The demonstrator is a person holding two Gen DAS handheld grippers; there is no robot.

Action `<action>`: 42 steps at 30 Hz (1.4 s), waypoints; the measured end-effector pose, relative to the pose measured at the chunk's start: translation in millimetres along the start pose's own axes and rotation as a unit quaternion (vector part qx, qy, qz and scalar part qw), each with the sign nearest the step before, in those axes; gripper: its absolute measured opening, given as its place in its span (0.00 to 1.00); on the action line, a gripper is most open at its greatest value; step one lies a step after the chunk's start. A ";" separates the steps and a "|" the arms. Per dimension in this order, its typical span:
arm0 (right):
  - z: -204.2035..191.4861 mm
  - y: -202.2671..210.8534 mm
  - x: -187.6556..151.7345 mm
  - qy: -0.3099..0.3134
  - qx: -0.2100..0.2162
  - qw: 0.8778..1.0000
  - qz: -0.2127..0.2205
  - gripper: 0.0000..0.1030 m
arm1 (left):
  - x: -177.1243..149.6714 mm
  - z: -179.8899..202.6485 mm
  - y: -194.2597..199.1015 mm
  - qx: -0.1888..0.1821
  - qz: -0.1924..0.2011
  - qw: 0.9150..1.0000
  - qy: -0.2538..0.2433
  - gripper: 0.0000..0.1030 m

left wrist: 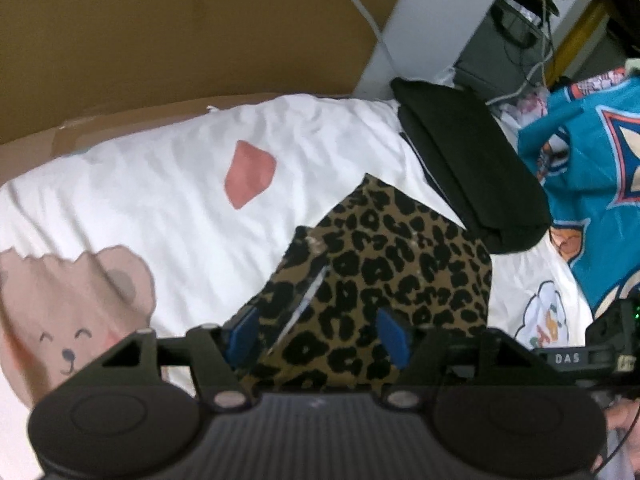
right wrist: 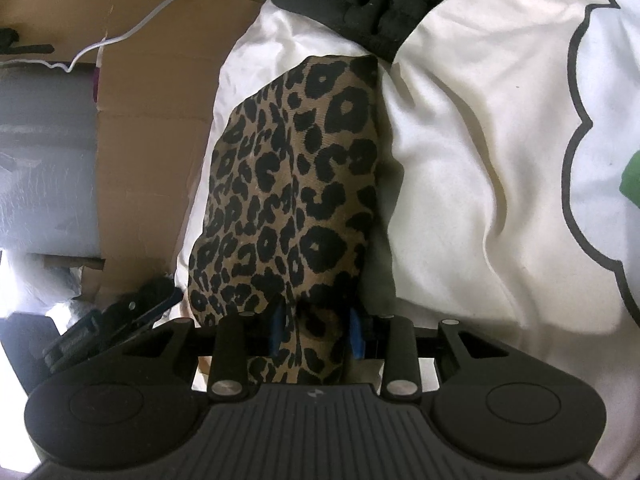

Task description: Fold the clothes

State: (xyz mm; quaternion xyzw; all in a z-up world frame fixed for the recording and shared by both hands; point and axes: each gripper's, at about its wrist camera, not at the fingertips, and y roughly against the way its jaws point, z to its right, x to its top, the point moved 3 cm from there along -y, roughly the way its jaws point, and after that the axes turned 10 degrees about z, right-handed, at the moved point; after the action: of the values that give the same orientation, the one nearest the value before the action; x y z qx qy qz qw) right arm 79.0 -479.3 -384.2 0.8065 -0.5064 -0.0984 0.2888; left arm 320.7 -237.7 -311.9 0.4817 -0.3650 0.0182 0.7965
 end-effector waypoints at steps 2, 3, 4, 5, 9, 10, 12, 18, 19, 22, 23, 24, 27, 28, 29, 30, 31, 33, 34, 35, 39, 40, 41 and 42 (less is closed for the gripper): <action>-0.1 0.6 -0.6 0.000 0.001 1.000 -0.001 0.33 | 1.5 1.1 -6.3 -0.013 -0.007 1.000 -0.012 0.66; 0.3 0.7 -0.7 -0.001 0.001 1.000 -0.001 0.33 | 2.0 0.9 -9.6 -0.016 -0.009 1.000 -0.017 0.66; 0.9 0.6 -0.7 -0.002 0.001 1.000 -0.002 0.33 | 2.3 0.4 -12.7 -0.016 -0.010 1.000 -0.020 0.65; 1.5 0.7 -0.6 -0.003 0.001 1.000 -0.001 0.33 | 2.3 -0.1 -15.2 -0.021 -0.011 1.000 -0.021 0.62; 2.4 1.2 0.7 -0.007 0.002 1.000 0.001 0.37 | 0.2 0.0 -21.0 -0.052 -0.020 0.998 -0.006 0.47; 2.5 1.3 0.9 -0.007 0.003 1.000 0.002 0.39 | -0.5 0.2 -22.0 -0.053 -0.021 0.998 -0.006 0.41; 2.1 0.1 1.0 -0.007 0.003 1.000 0.002 0.39 | -1.8 -0.7 -24.0 -0.049 -0.023 0.998 -0.011 0.15; 0.5 -3.5 -1.4 -0.009 0.002 1.000 -0.001 0.39 | 4.9 -14.3 -16.4 -0.028 -0.002 1.000 -0.005 0.01; -0.1 -3.6 -1.9 -0.009 0.003 1.000 -0.001 0.39 | 5.1 -15.7 -16.5 -0.025 -0.002 1.000 -0.005 0.01; -1.9 -4.7 -2.6 -0.008 0.004 1.000 -0.003 0.39 | 5.6 -19.6 -16.6 -0.017 -0.002 1.000 -0.005 0.01; -2.2 -5.2 -2.6 -0.009 0.004 1.000 -0.002 0.41 | 5.7 -21.0 -16.7 -0.014 -0.001 1.000 -0.005 0.01; -2.6 -5.8 -2.6 -0.010 0.004 1.000 -0.002 0.43 | 5.9 -22.3 -16.7 -0.011 -0.001 1.000 -0.005 0.01; -3.4 -7.1 -3.0 -0.016 0.008 1.000 -0.002 0.44 | 6.1 -27.6 -20.7 -0.002 -0.001 1.000 -0.001 0.01; -3.7 -7.5 -3.2 -0.018 0.009 1.000 -0.002 0.44 | 5.8 -28.8 -22.3 0.000 -0.002 1.000 0.000 0.01; -3.4 -8.1 -3.4 -0.023 0.011 1.000 -0.003 0.44 | 5.2 -29.3 -23.8 0.001 -0.003 1.000 0.000 0.01; -3.4 -9.0 -3.2 -0.028 0.014 1.000 -0.002 0.44 | 4.5 -29.7 -25.3 0.002 -0.004 1.000 -0.001 0.01; -2.7 -9.5 -3.3 -0.031 0.016 0.999 -0.001 0.44 | 3.9 -30.2 -26.8 0.002 -0.005 1.000 -0.002 0.01; -0.8 -11.9 -2.9 -0.039 0.018 0.999 -0.001 0.45 | 2.6 -31.1 -29.8 0.004 -0.007 1.000 -0.003 0.01; 0.1 -13.1 -2.7 -0.043 0.019 0.999 -0.001 0.45 | 2.0 -31.5 -31.3 0.005 -0.008 1.000 -0.003 0.01; 1.6 -14.6 -2.5 -0.045 0.019 0.999 -0.001 0.45 | 1.3 -32.0 -32.8 0.005 -0.009 1.000 -0.004 0.01; 5.3 -22.1 -2.7 -0.049 0.018 0.999 -0.002 0.45 | -1.3 -33.8 -38.7 0.008 -0.014 1.000 -0.006 0.01; 5.7 -24.3 -2.9 -0.048 0.017 0.999 -0.002 0.47 | -1.9 -34.3 -40.2 0.009 -0.015 1.000 -0.007 0.01; 4.8 -26.3 -3.1 -0.042 0.016 0.999 0.000 0.47 | -2.6 -34.7 -41.7 0.010 -0.016 1.000 -0.007 0.02; 4.0 -28.3 -3.3 -0.036 0.015 0.999 0.001 0.47 | -3.2 -35.2 -43.2 0.011 -0.017 1.000 -0.008 0.02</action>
State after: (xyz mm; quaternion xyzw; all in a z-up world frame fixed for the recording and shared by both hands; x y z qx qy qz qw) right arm 97.2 -468.8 -403.8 0.8062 -0.5188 -0.1193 0.2582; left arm 354.6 -232.3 -355.9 0.4963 -0.3629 0.0050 0.7886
